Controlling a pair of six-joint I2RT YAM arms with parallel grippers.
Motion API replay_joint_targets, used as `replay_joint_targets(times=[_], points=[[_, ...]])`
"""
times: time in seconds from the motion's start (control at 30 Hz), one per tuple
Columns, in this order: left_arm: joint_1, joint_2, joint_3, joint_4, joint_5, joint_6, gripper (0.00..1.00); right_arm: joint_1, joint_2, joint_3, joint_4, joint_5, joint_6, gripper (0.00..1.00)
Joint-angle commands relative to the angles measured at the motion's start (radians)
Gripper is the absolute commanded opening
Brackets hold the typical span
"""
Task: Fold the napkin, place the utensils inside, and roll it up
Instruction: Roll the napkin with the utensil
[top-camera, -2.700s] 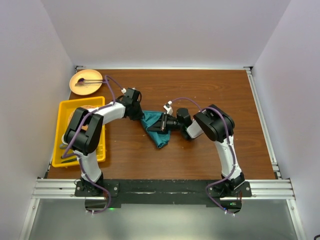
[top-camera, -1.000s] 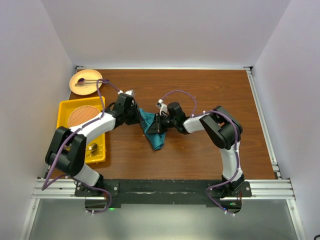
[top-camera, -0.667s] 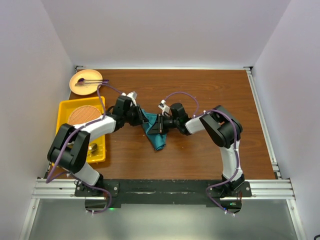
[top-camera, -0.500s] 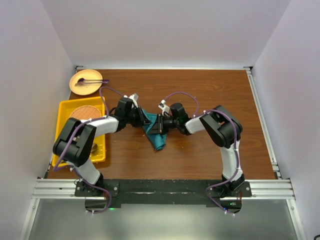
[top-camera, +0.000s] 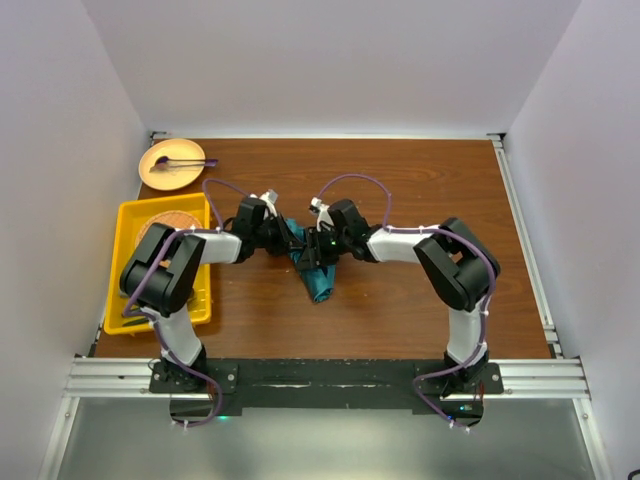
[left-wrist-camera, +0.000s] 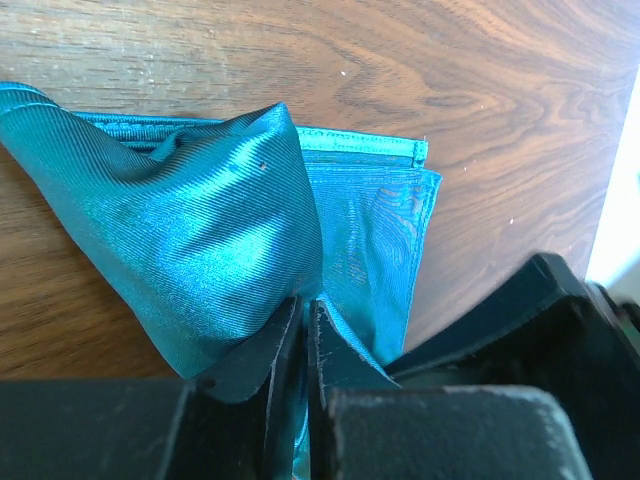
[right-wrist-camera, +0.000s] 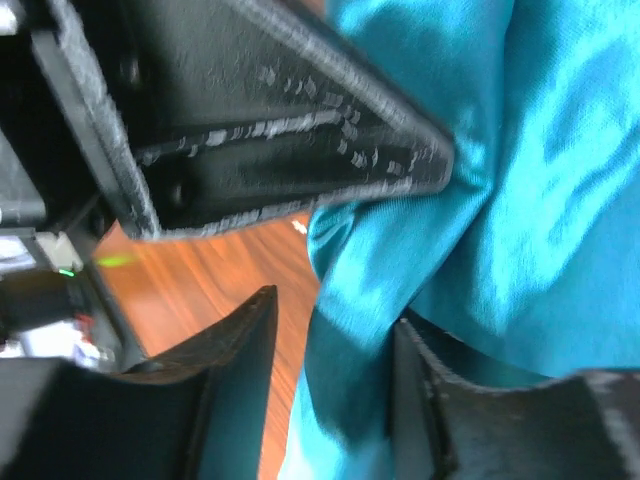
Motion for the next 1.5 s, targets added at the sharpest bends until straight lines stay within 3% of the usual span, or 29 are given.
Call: replay_joint_targets(times=[0.0, 0.27, 0.53, 0.83, 1.13, 1.47], points=[[0.019, 0.043, -0.007, -0.082, -0.085, 0.034, 0.11, 0.016, -0.063, 0.037, -0.37, 0.198, -0.166, 0.51], [0.019, 0.001, 0.029, -0.135, -0.086, 0.049, 0.11, 0.018, -0.132, -0.035, -0.402, 0.281, -0.229, 0.55], [0.029, -0.069, 0.122, -0.23, -0.026, 0.055, 0.25, 0.018, -0.1, -0.098, -0.321, 0.244, -0.205, 0.41], [0.077, -0.074, 0.121, -0.227, -0.015, 0.037, 0.26, 0.016, -0.1, -0.085, -0.333, 0.261, -0.214, 0.41], [0.106, 0.03, 0.179, -0.251, -0.067, 0.054, 0.25, 0.036, -0.114, -0.065, -0.382, 0.295, -0.24, 0.41], [0.109, -0.06, 0.248, -0.317, -0.06, 0.074, 0.26, 0.049, -0.128, -0.024, -0.433, 0.307, -0.26, 0.44]])
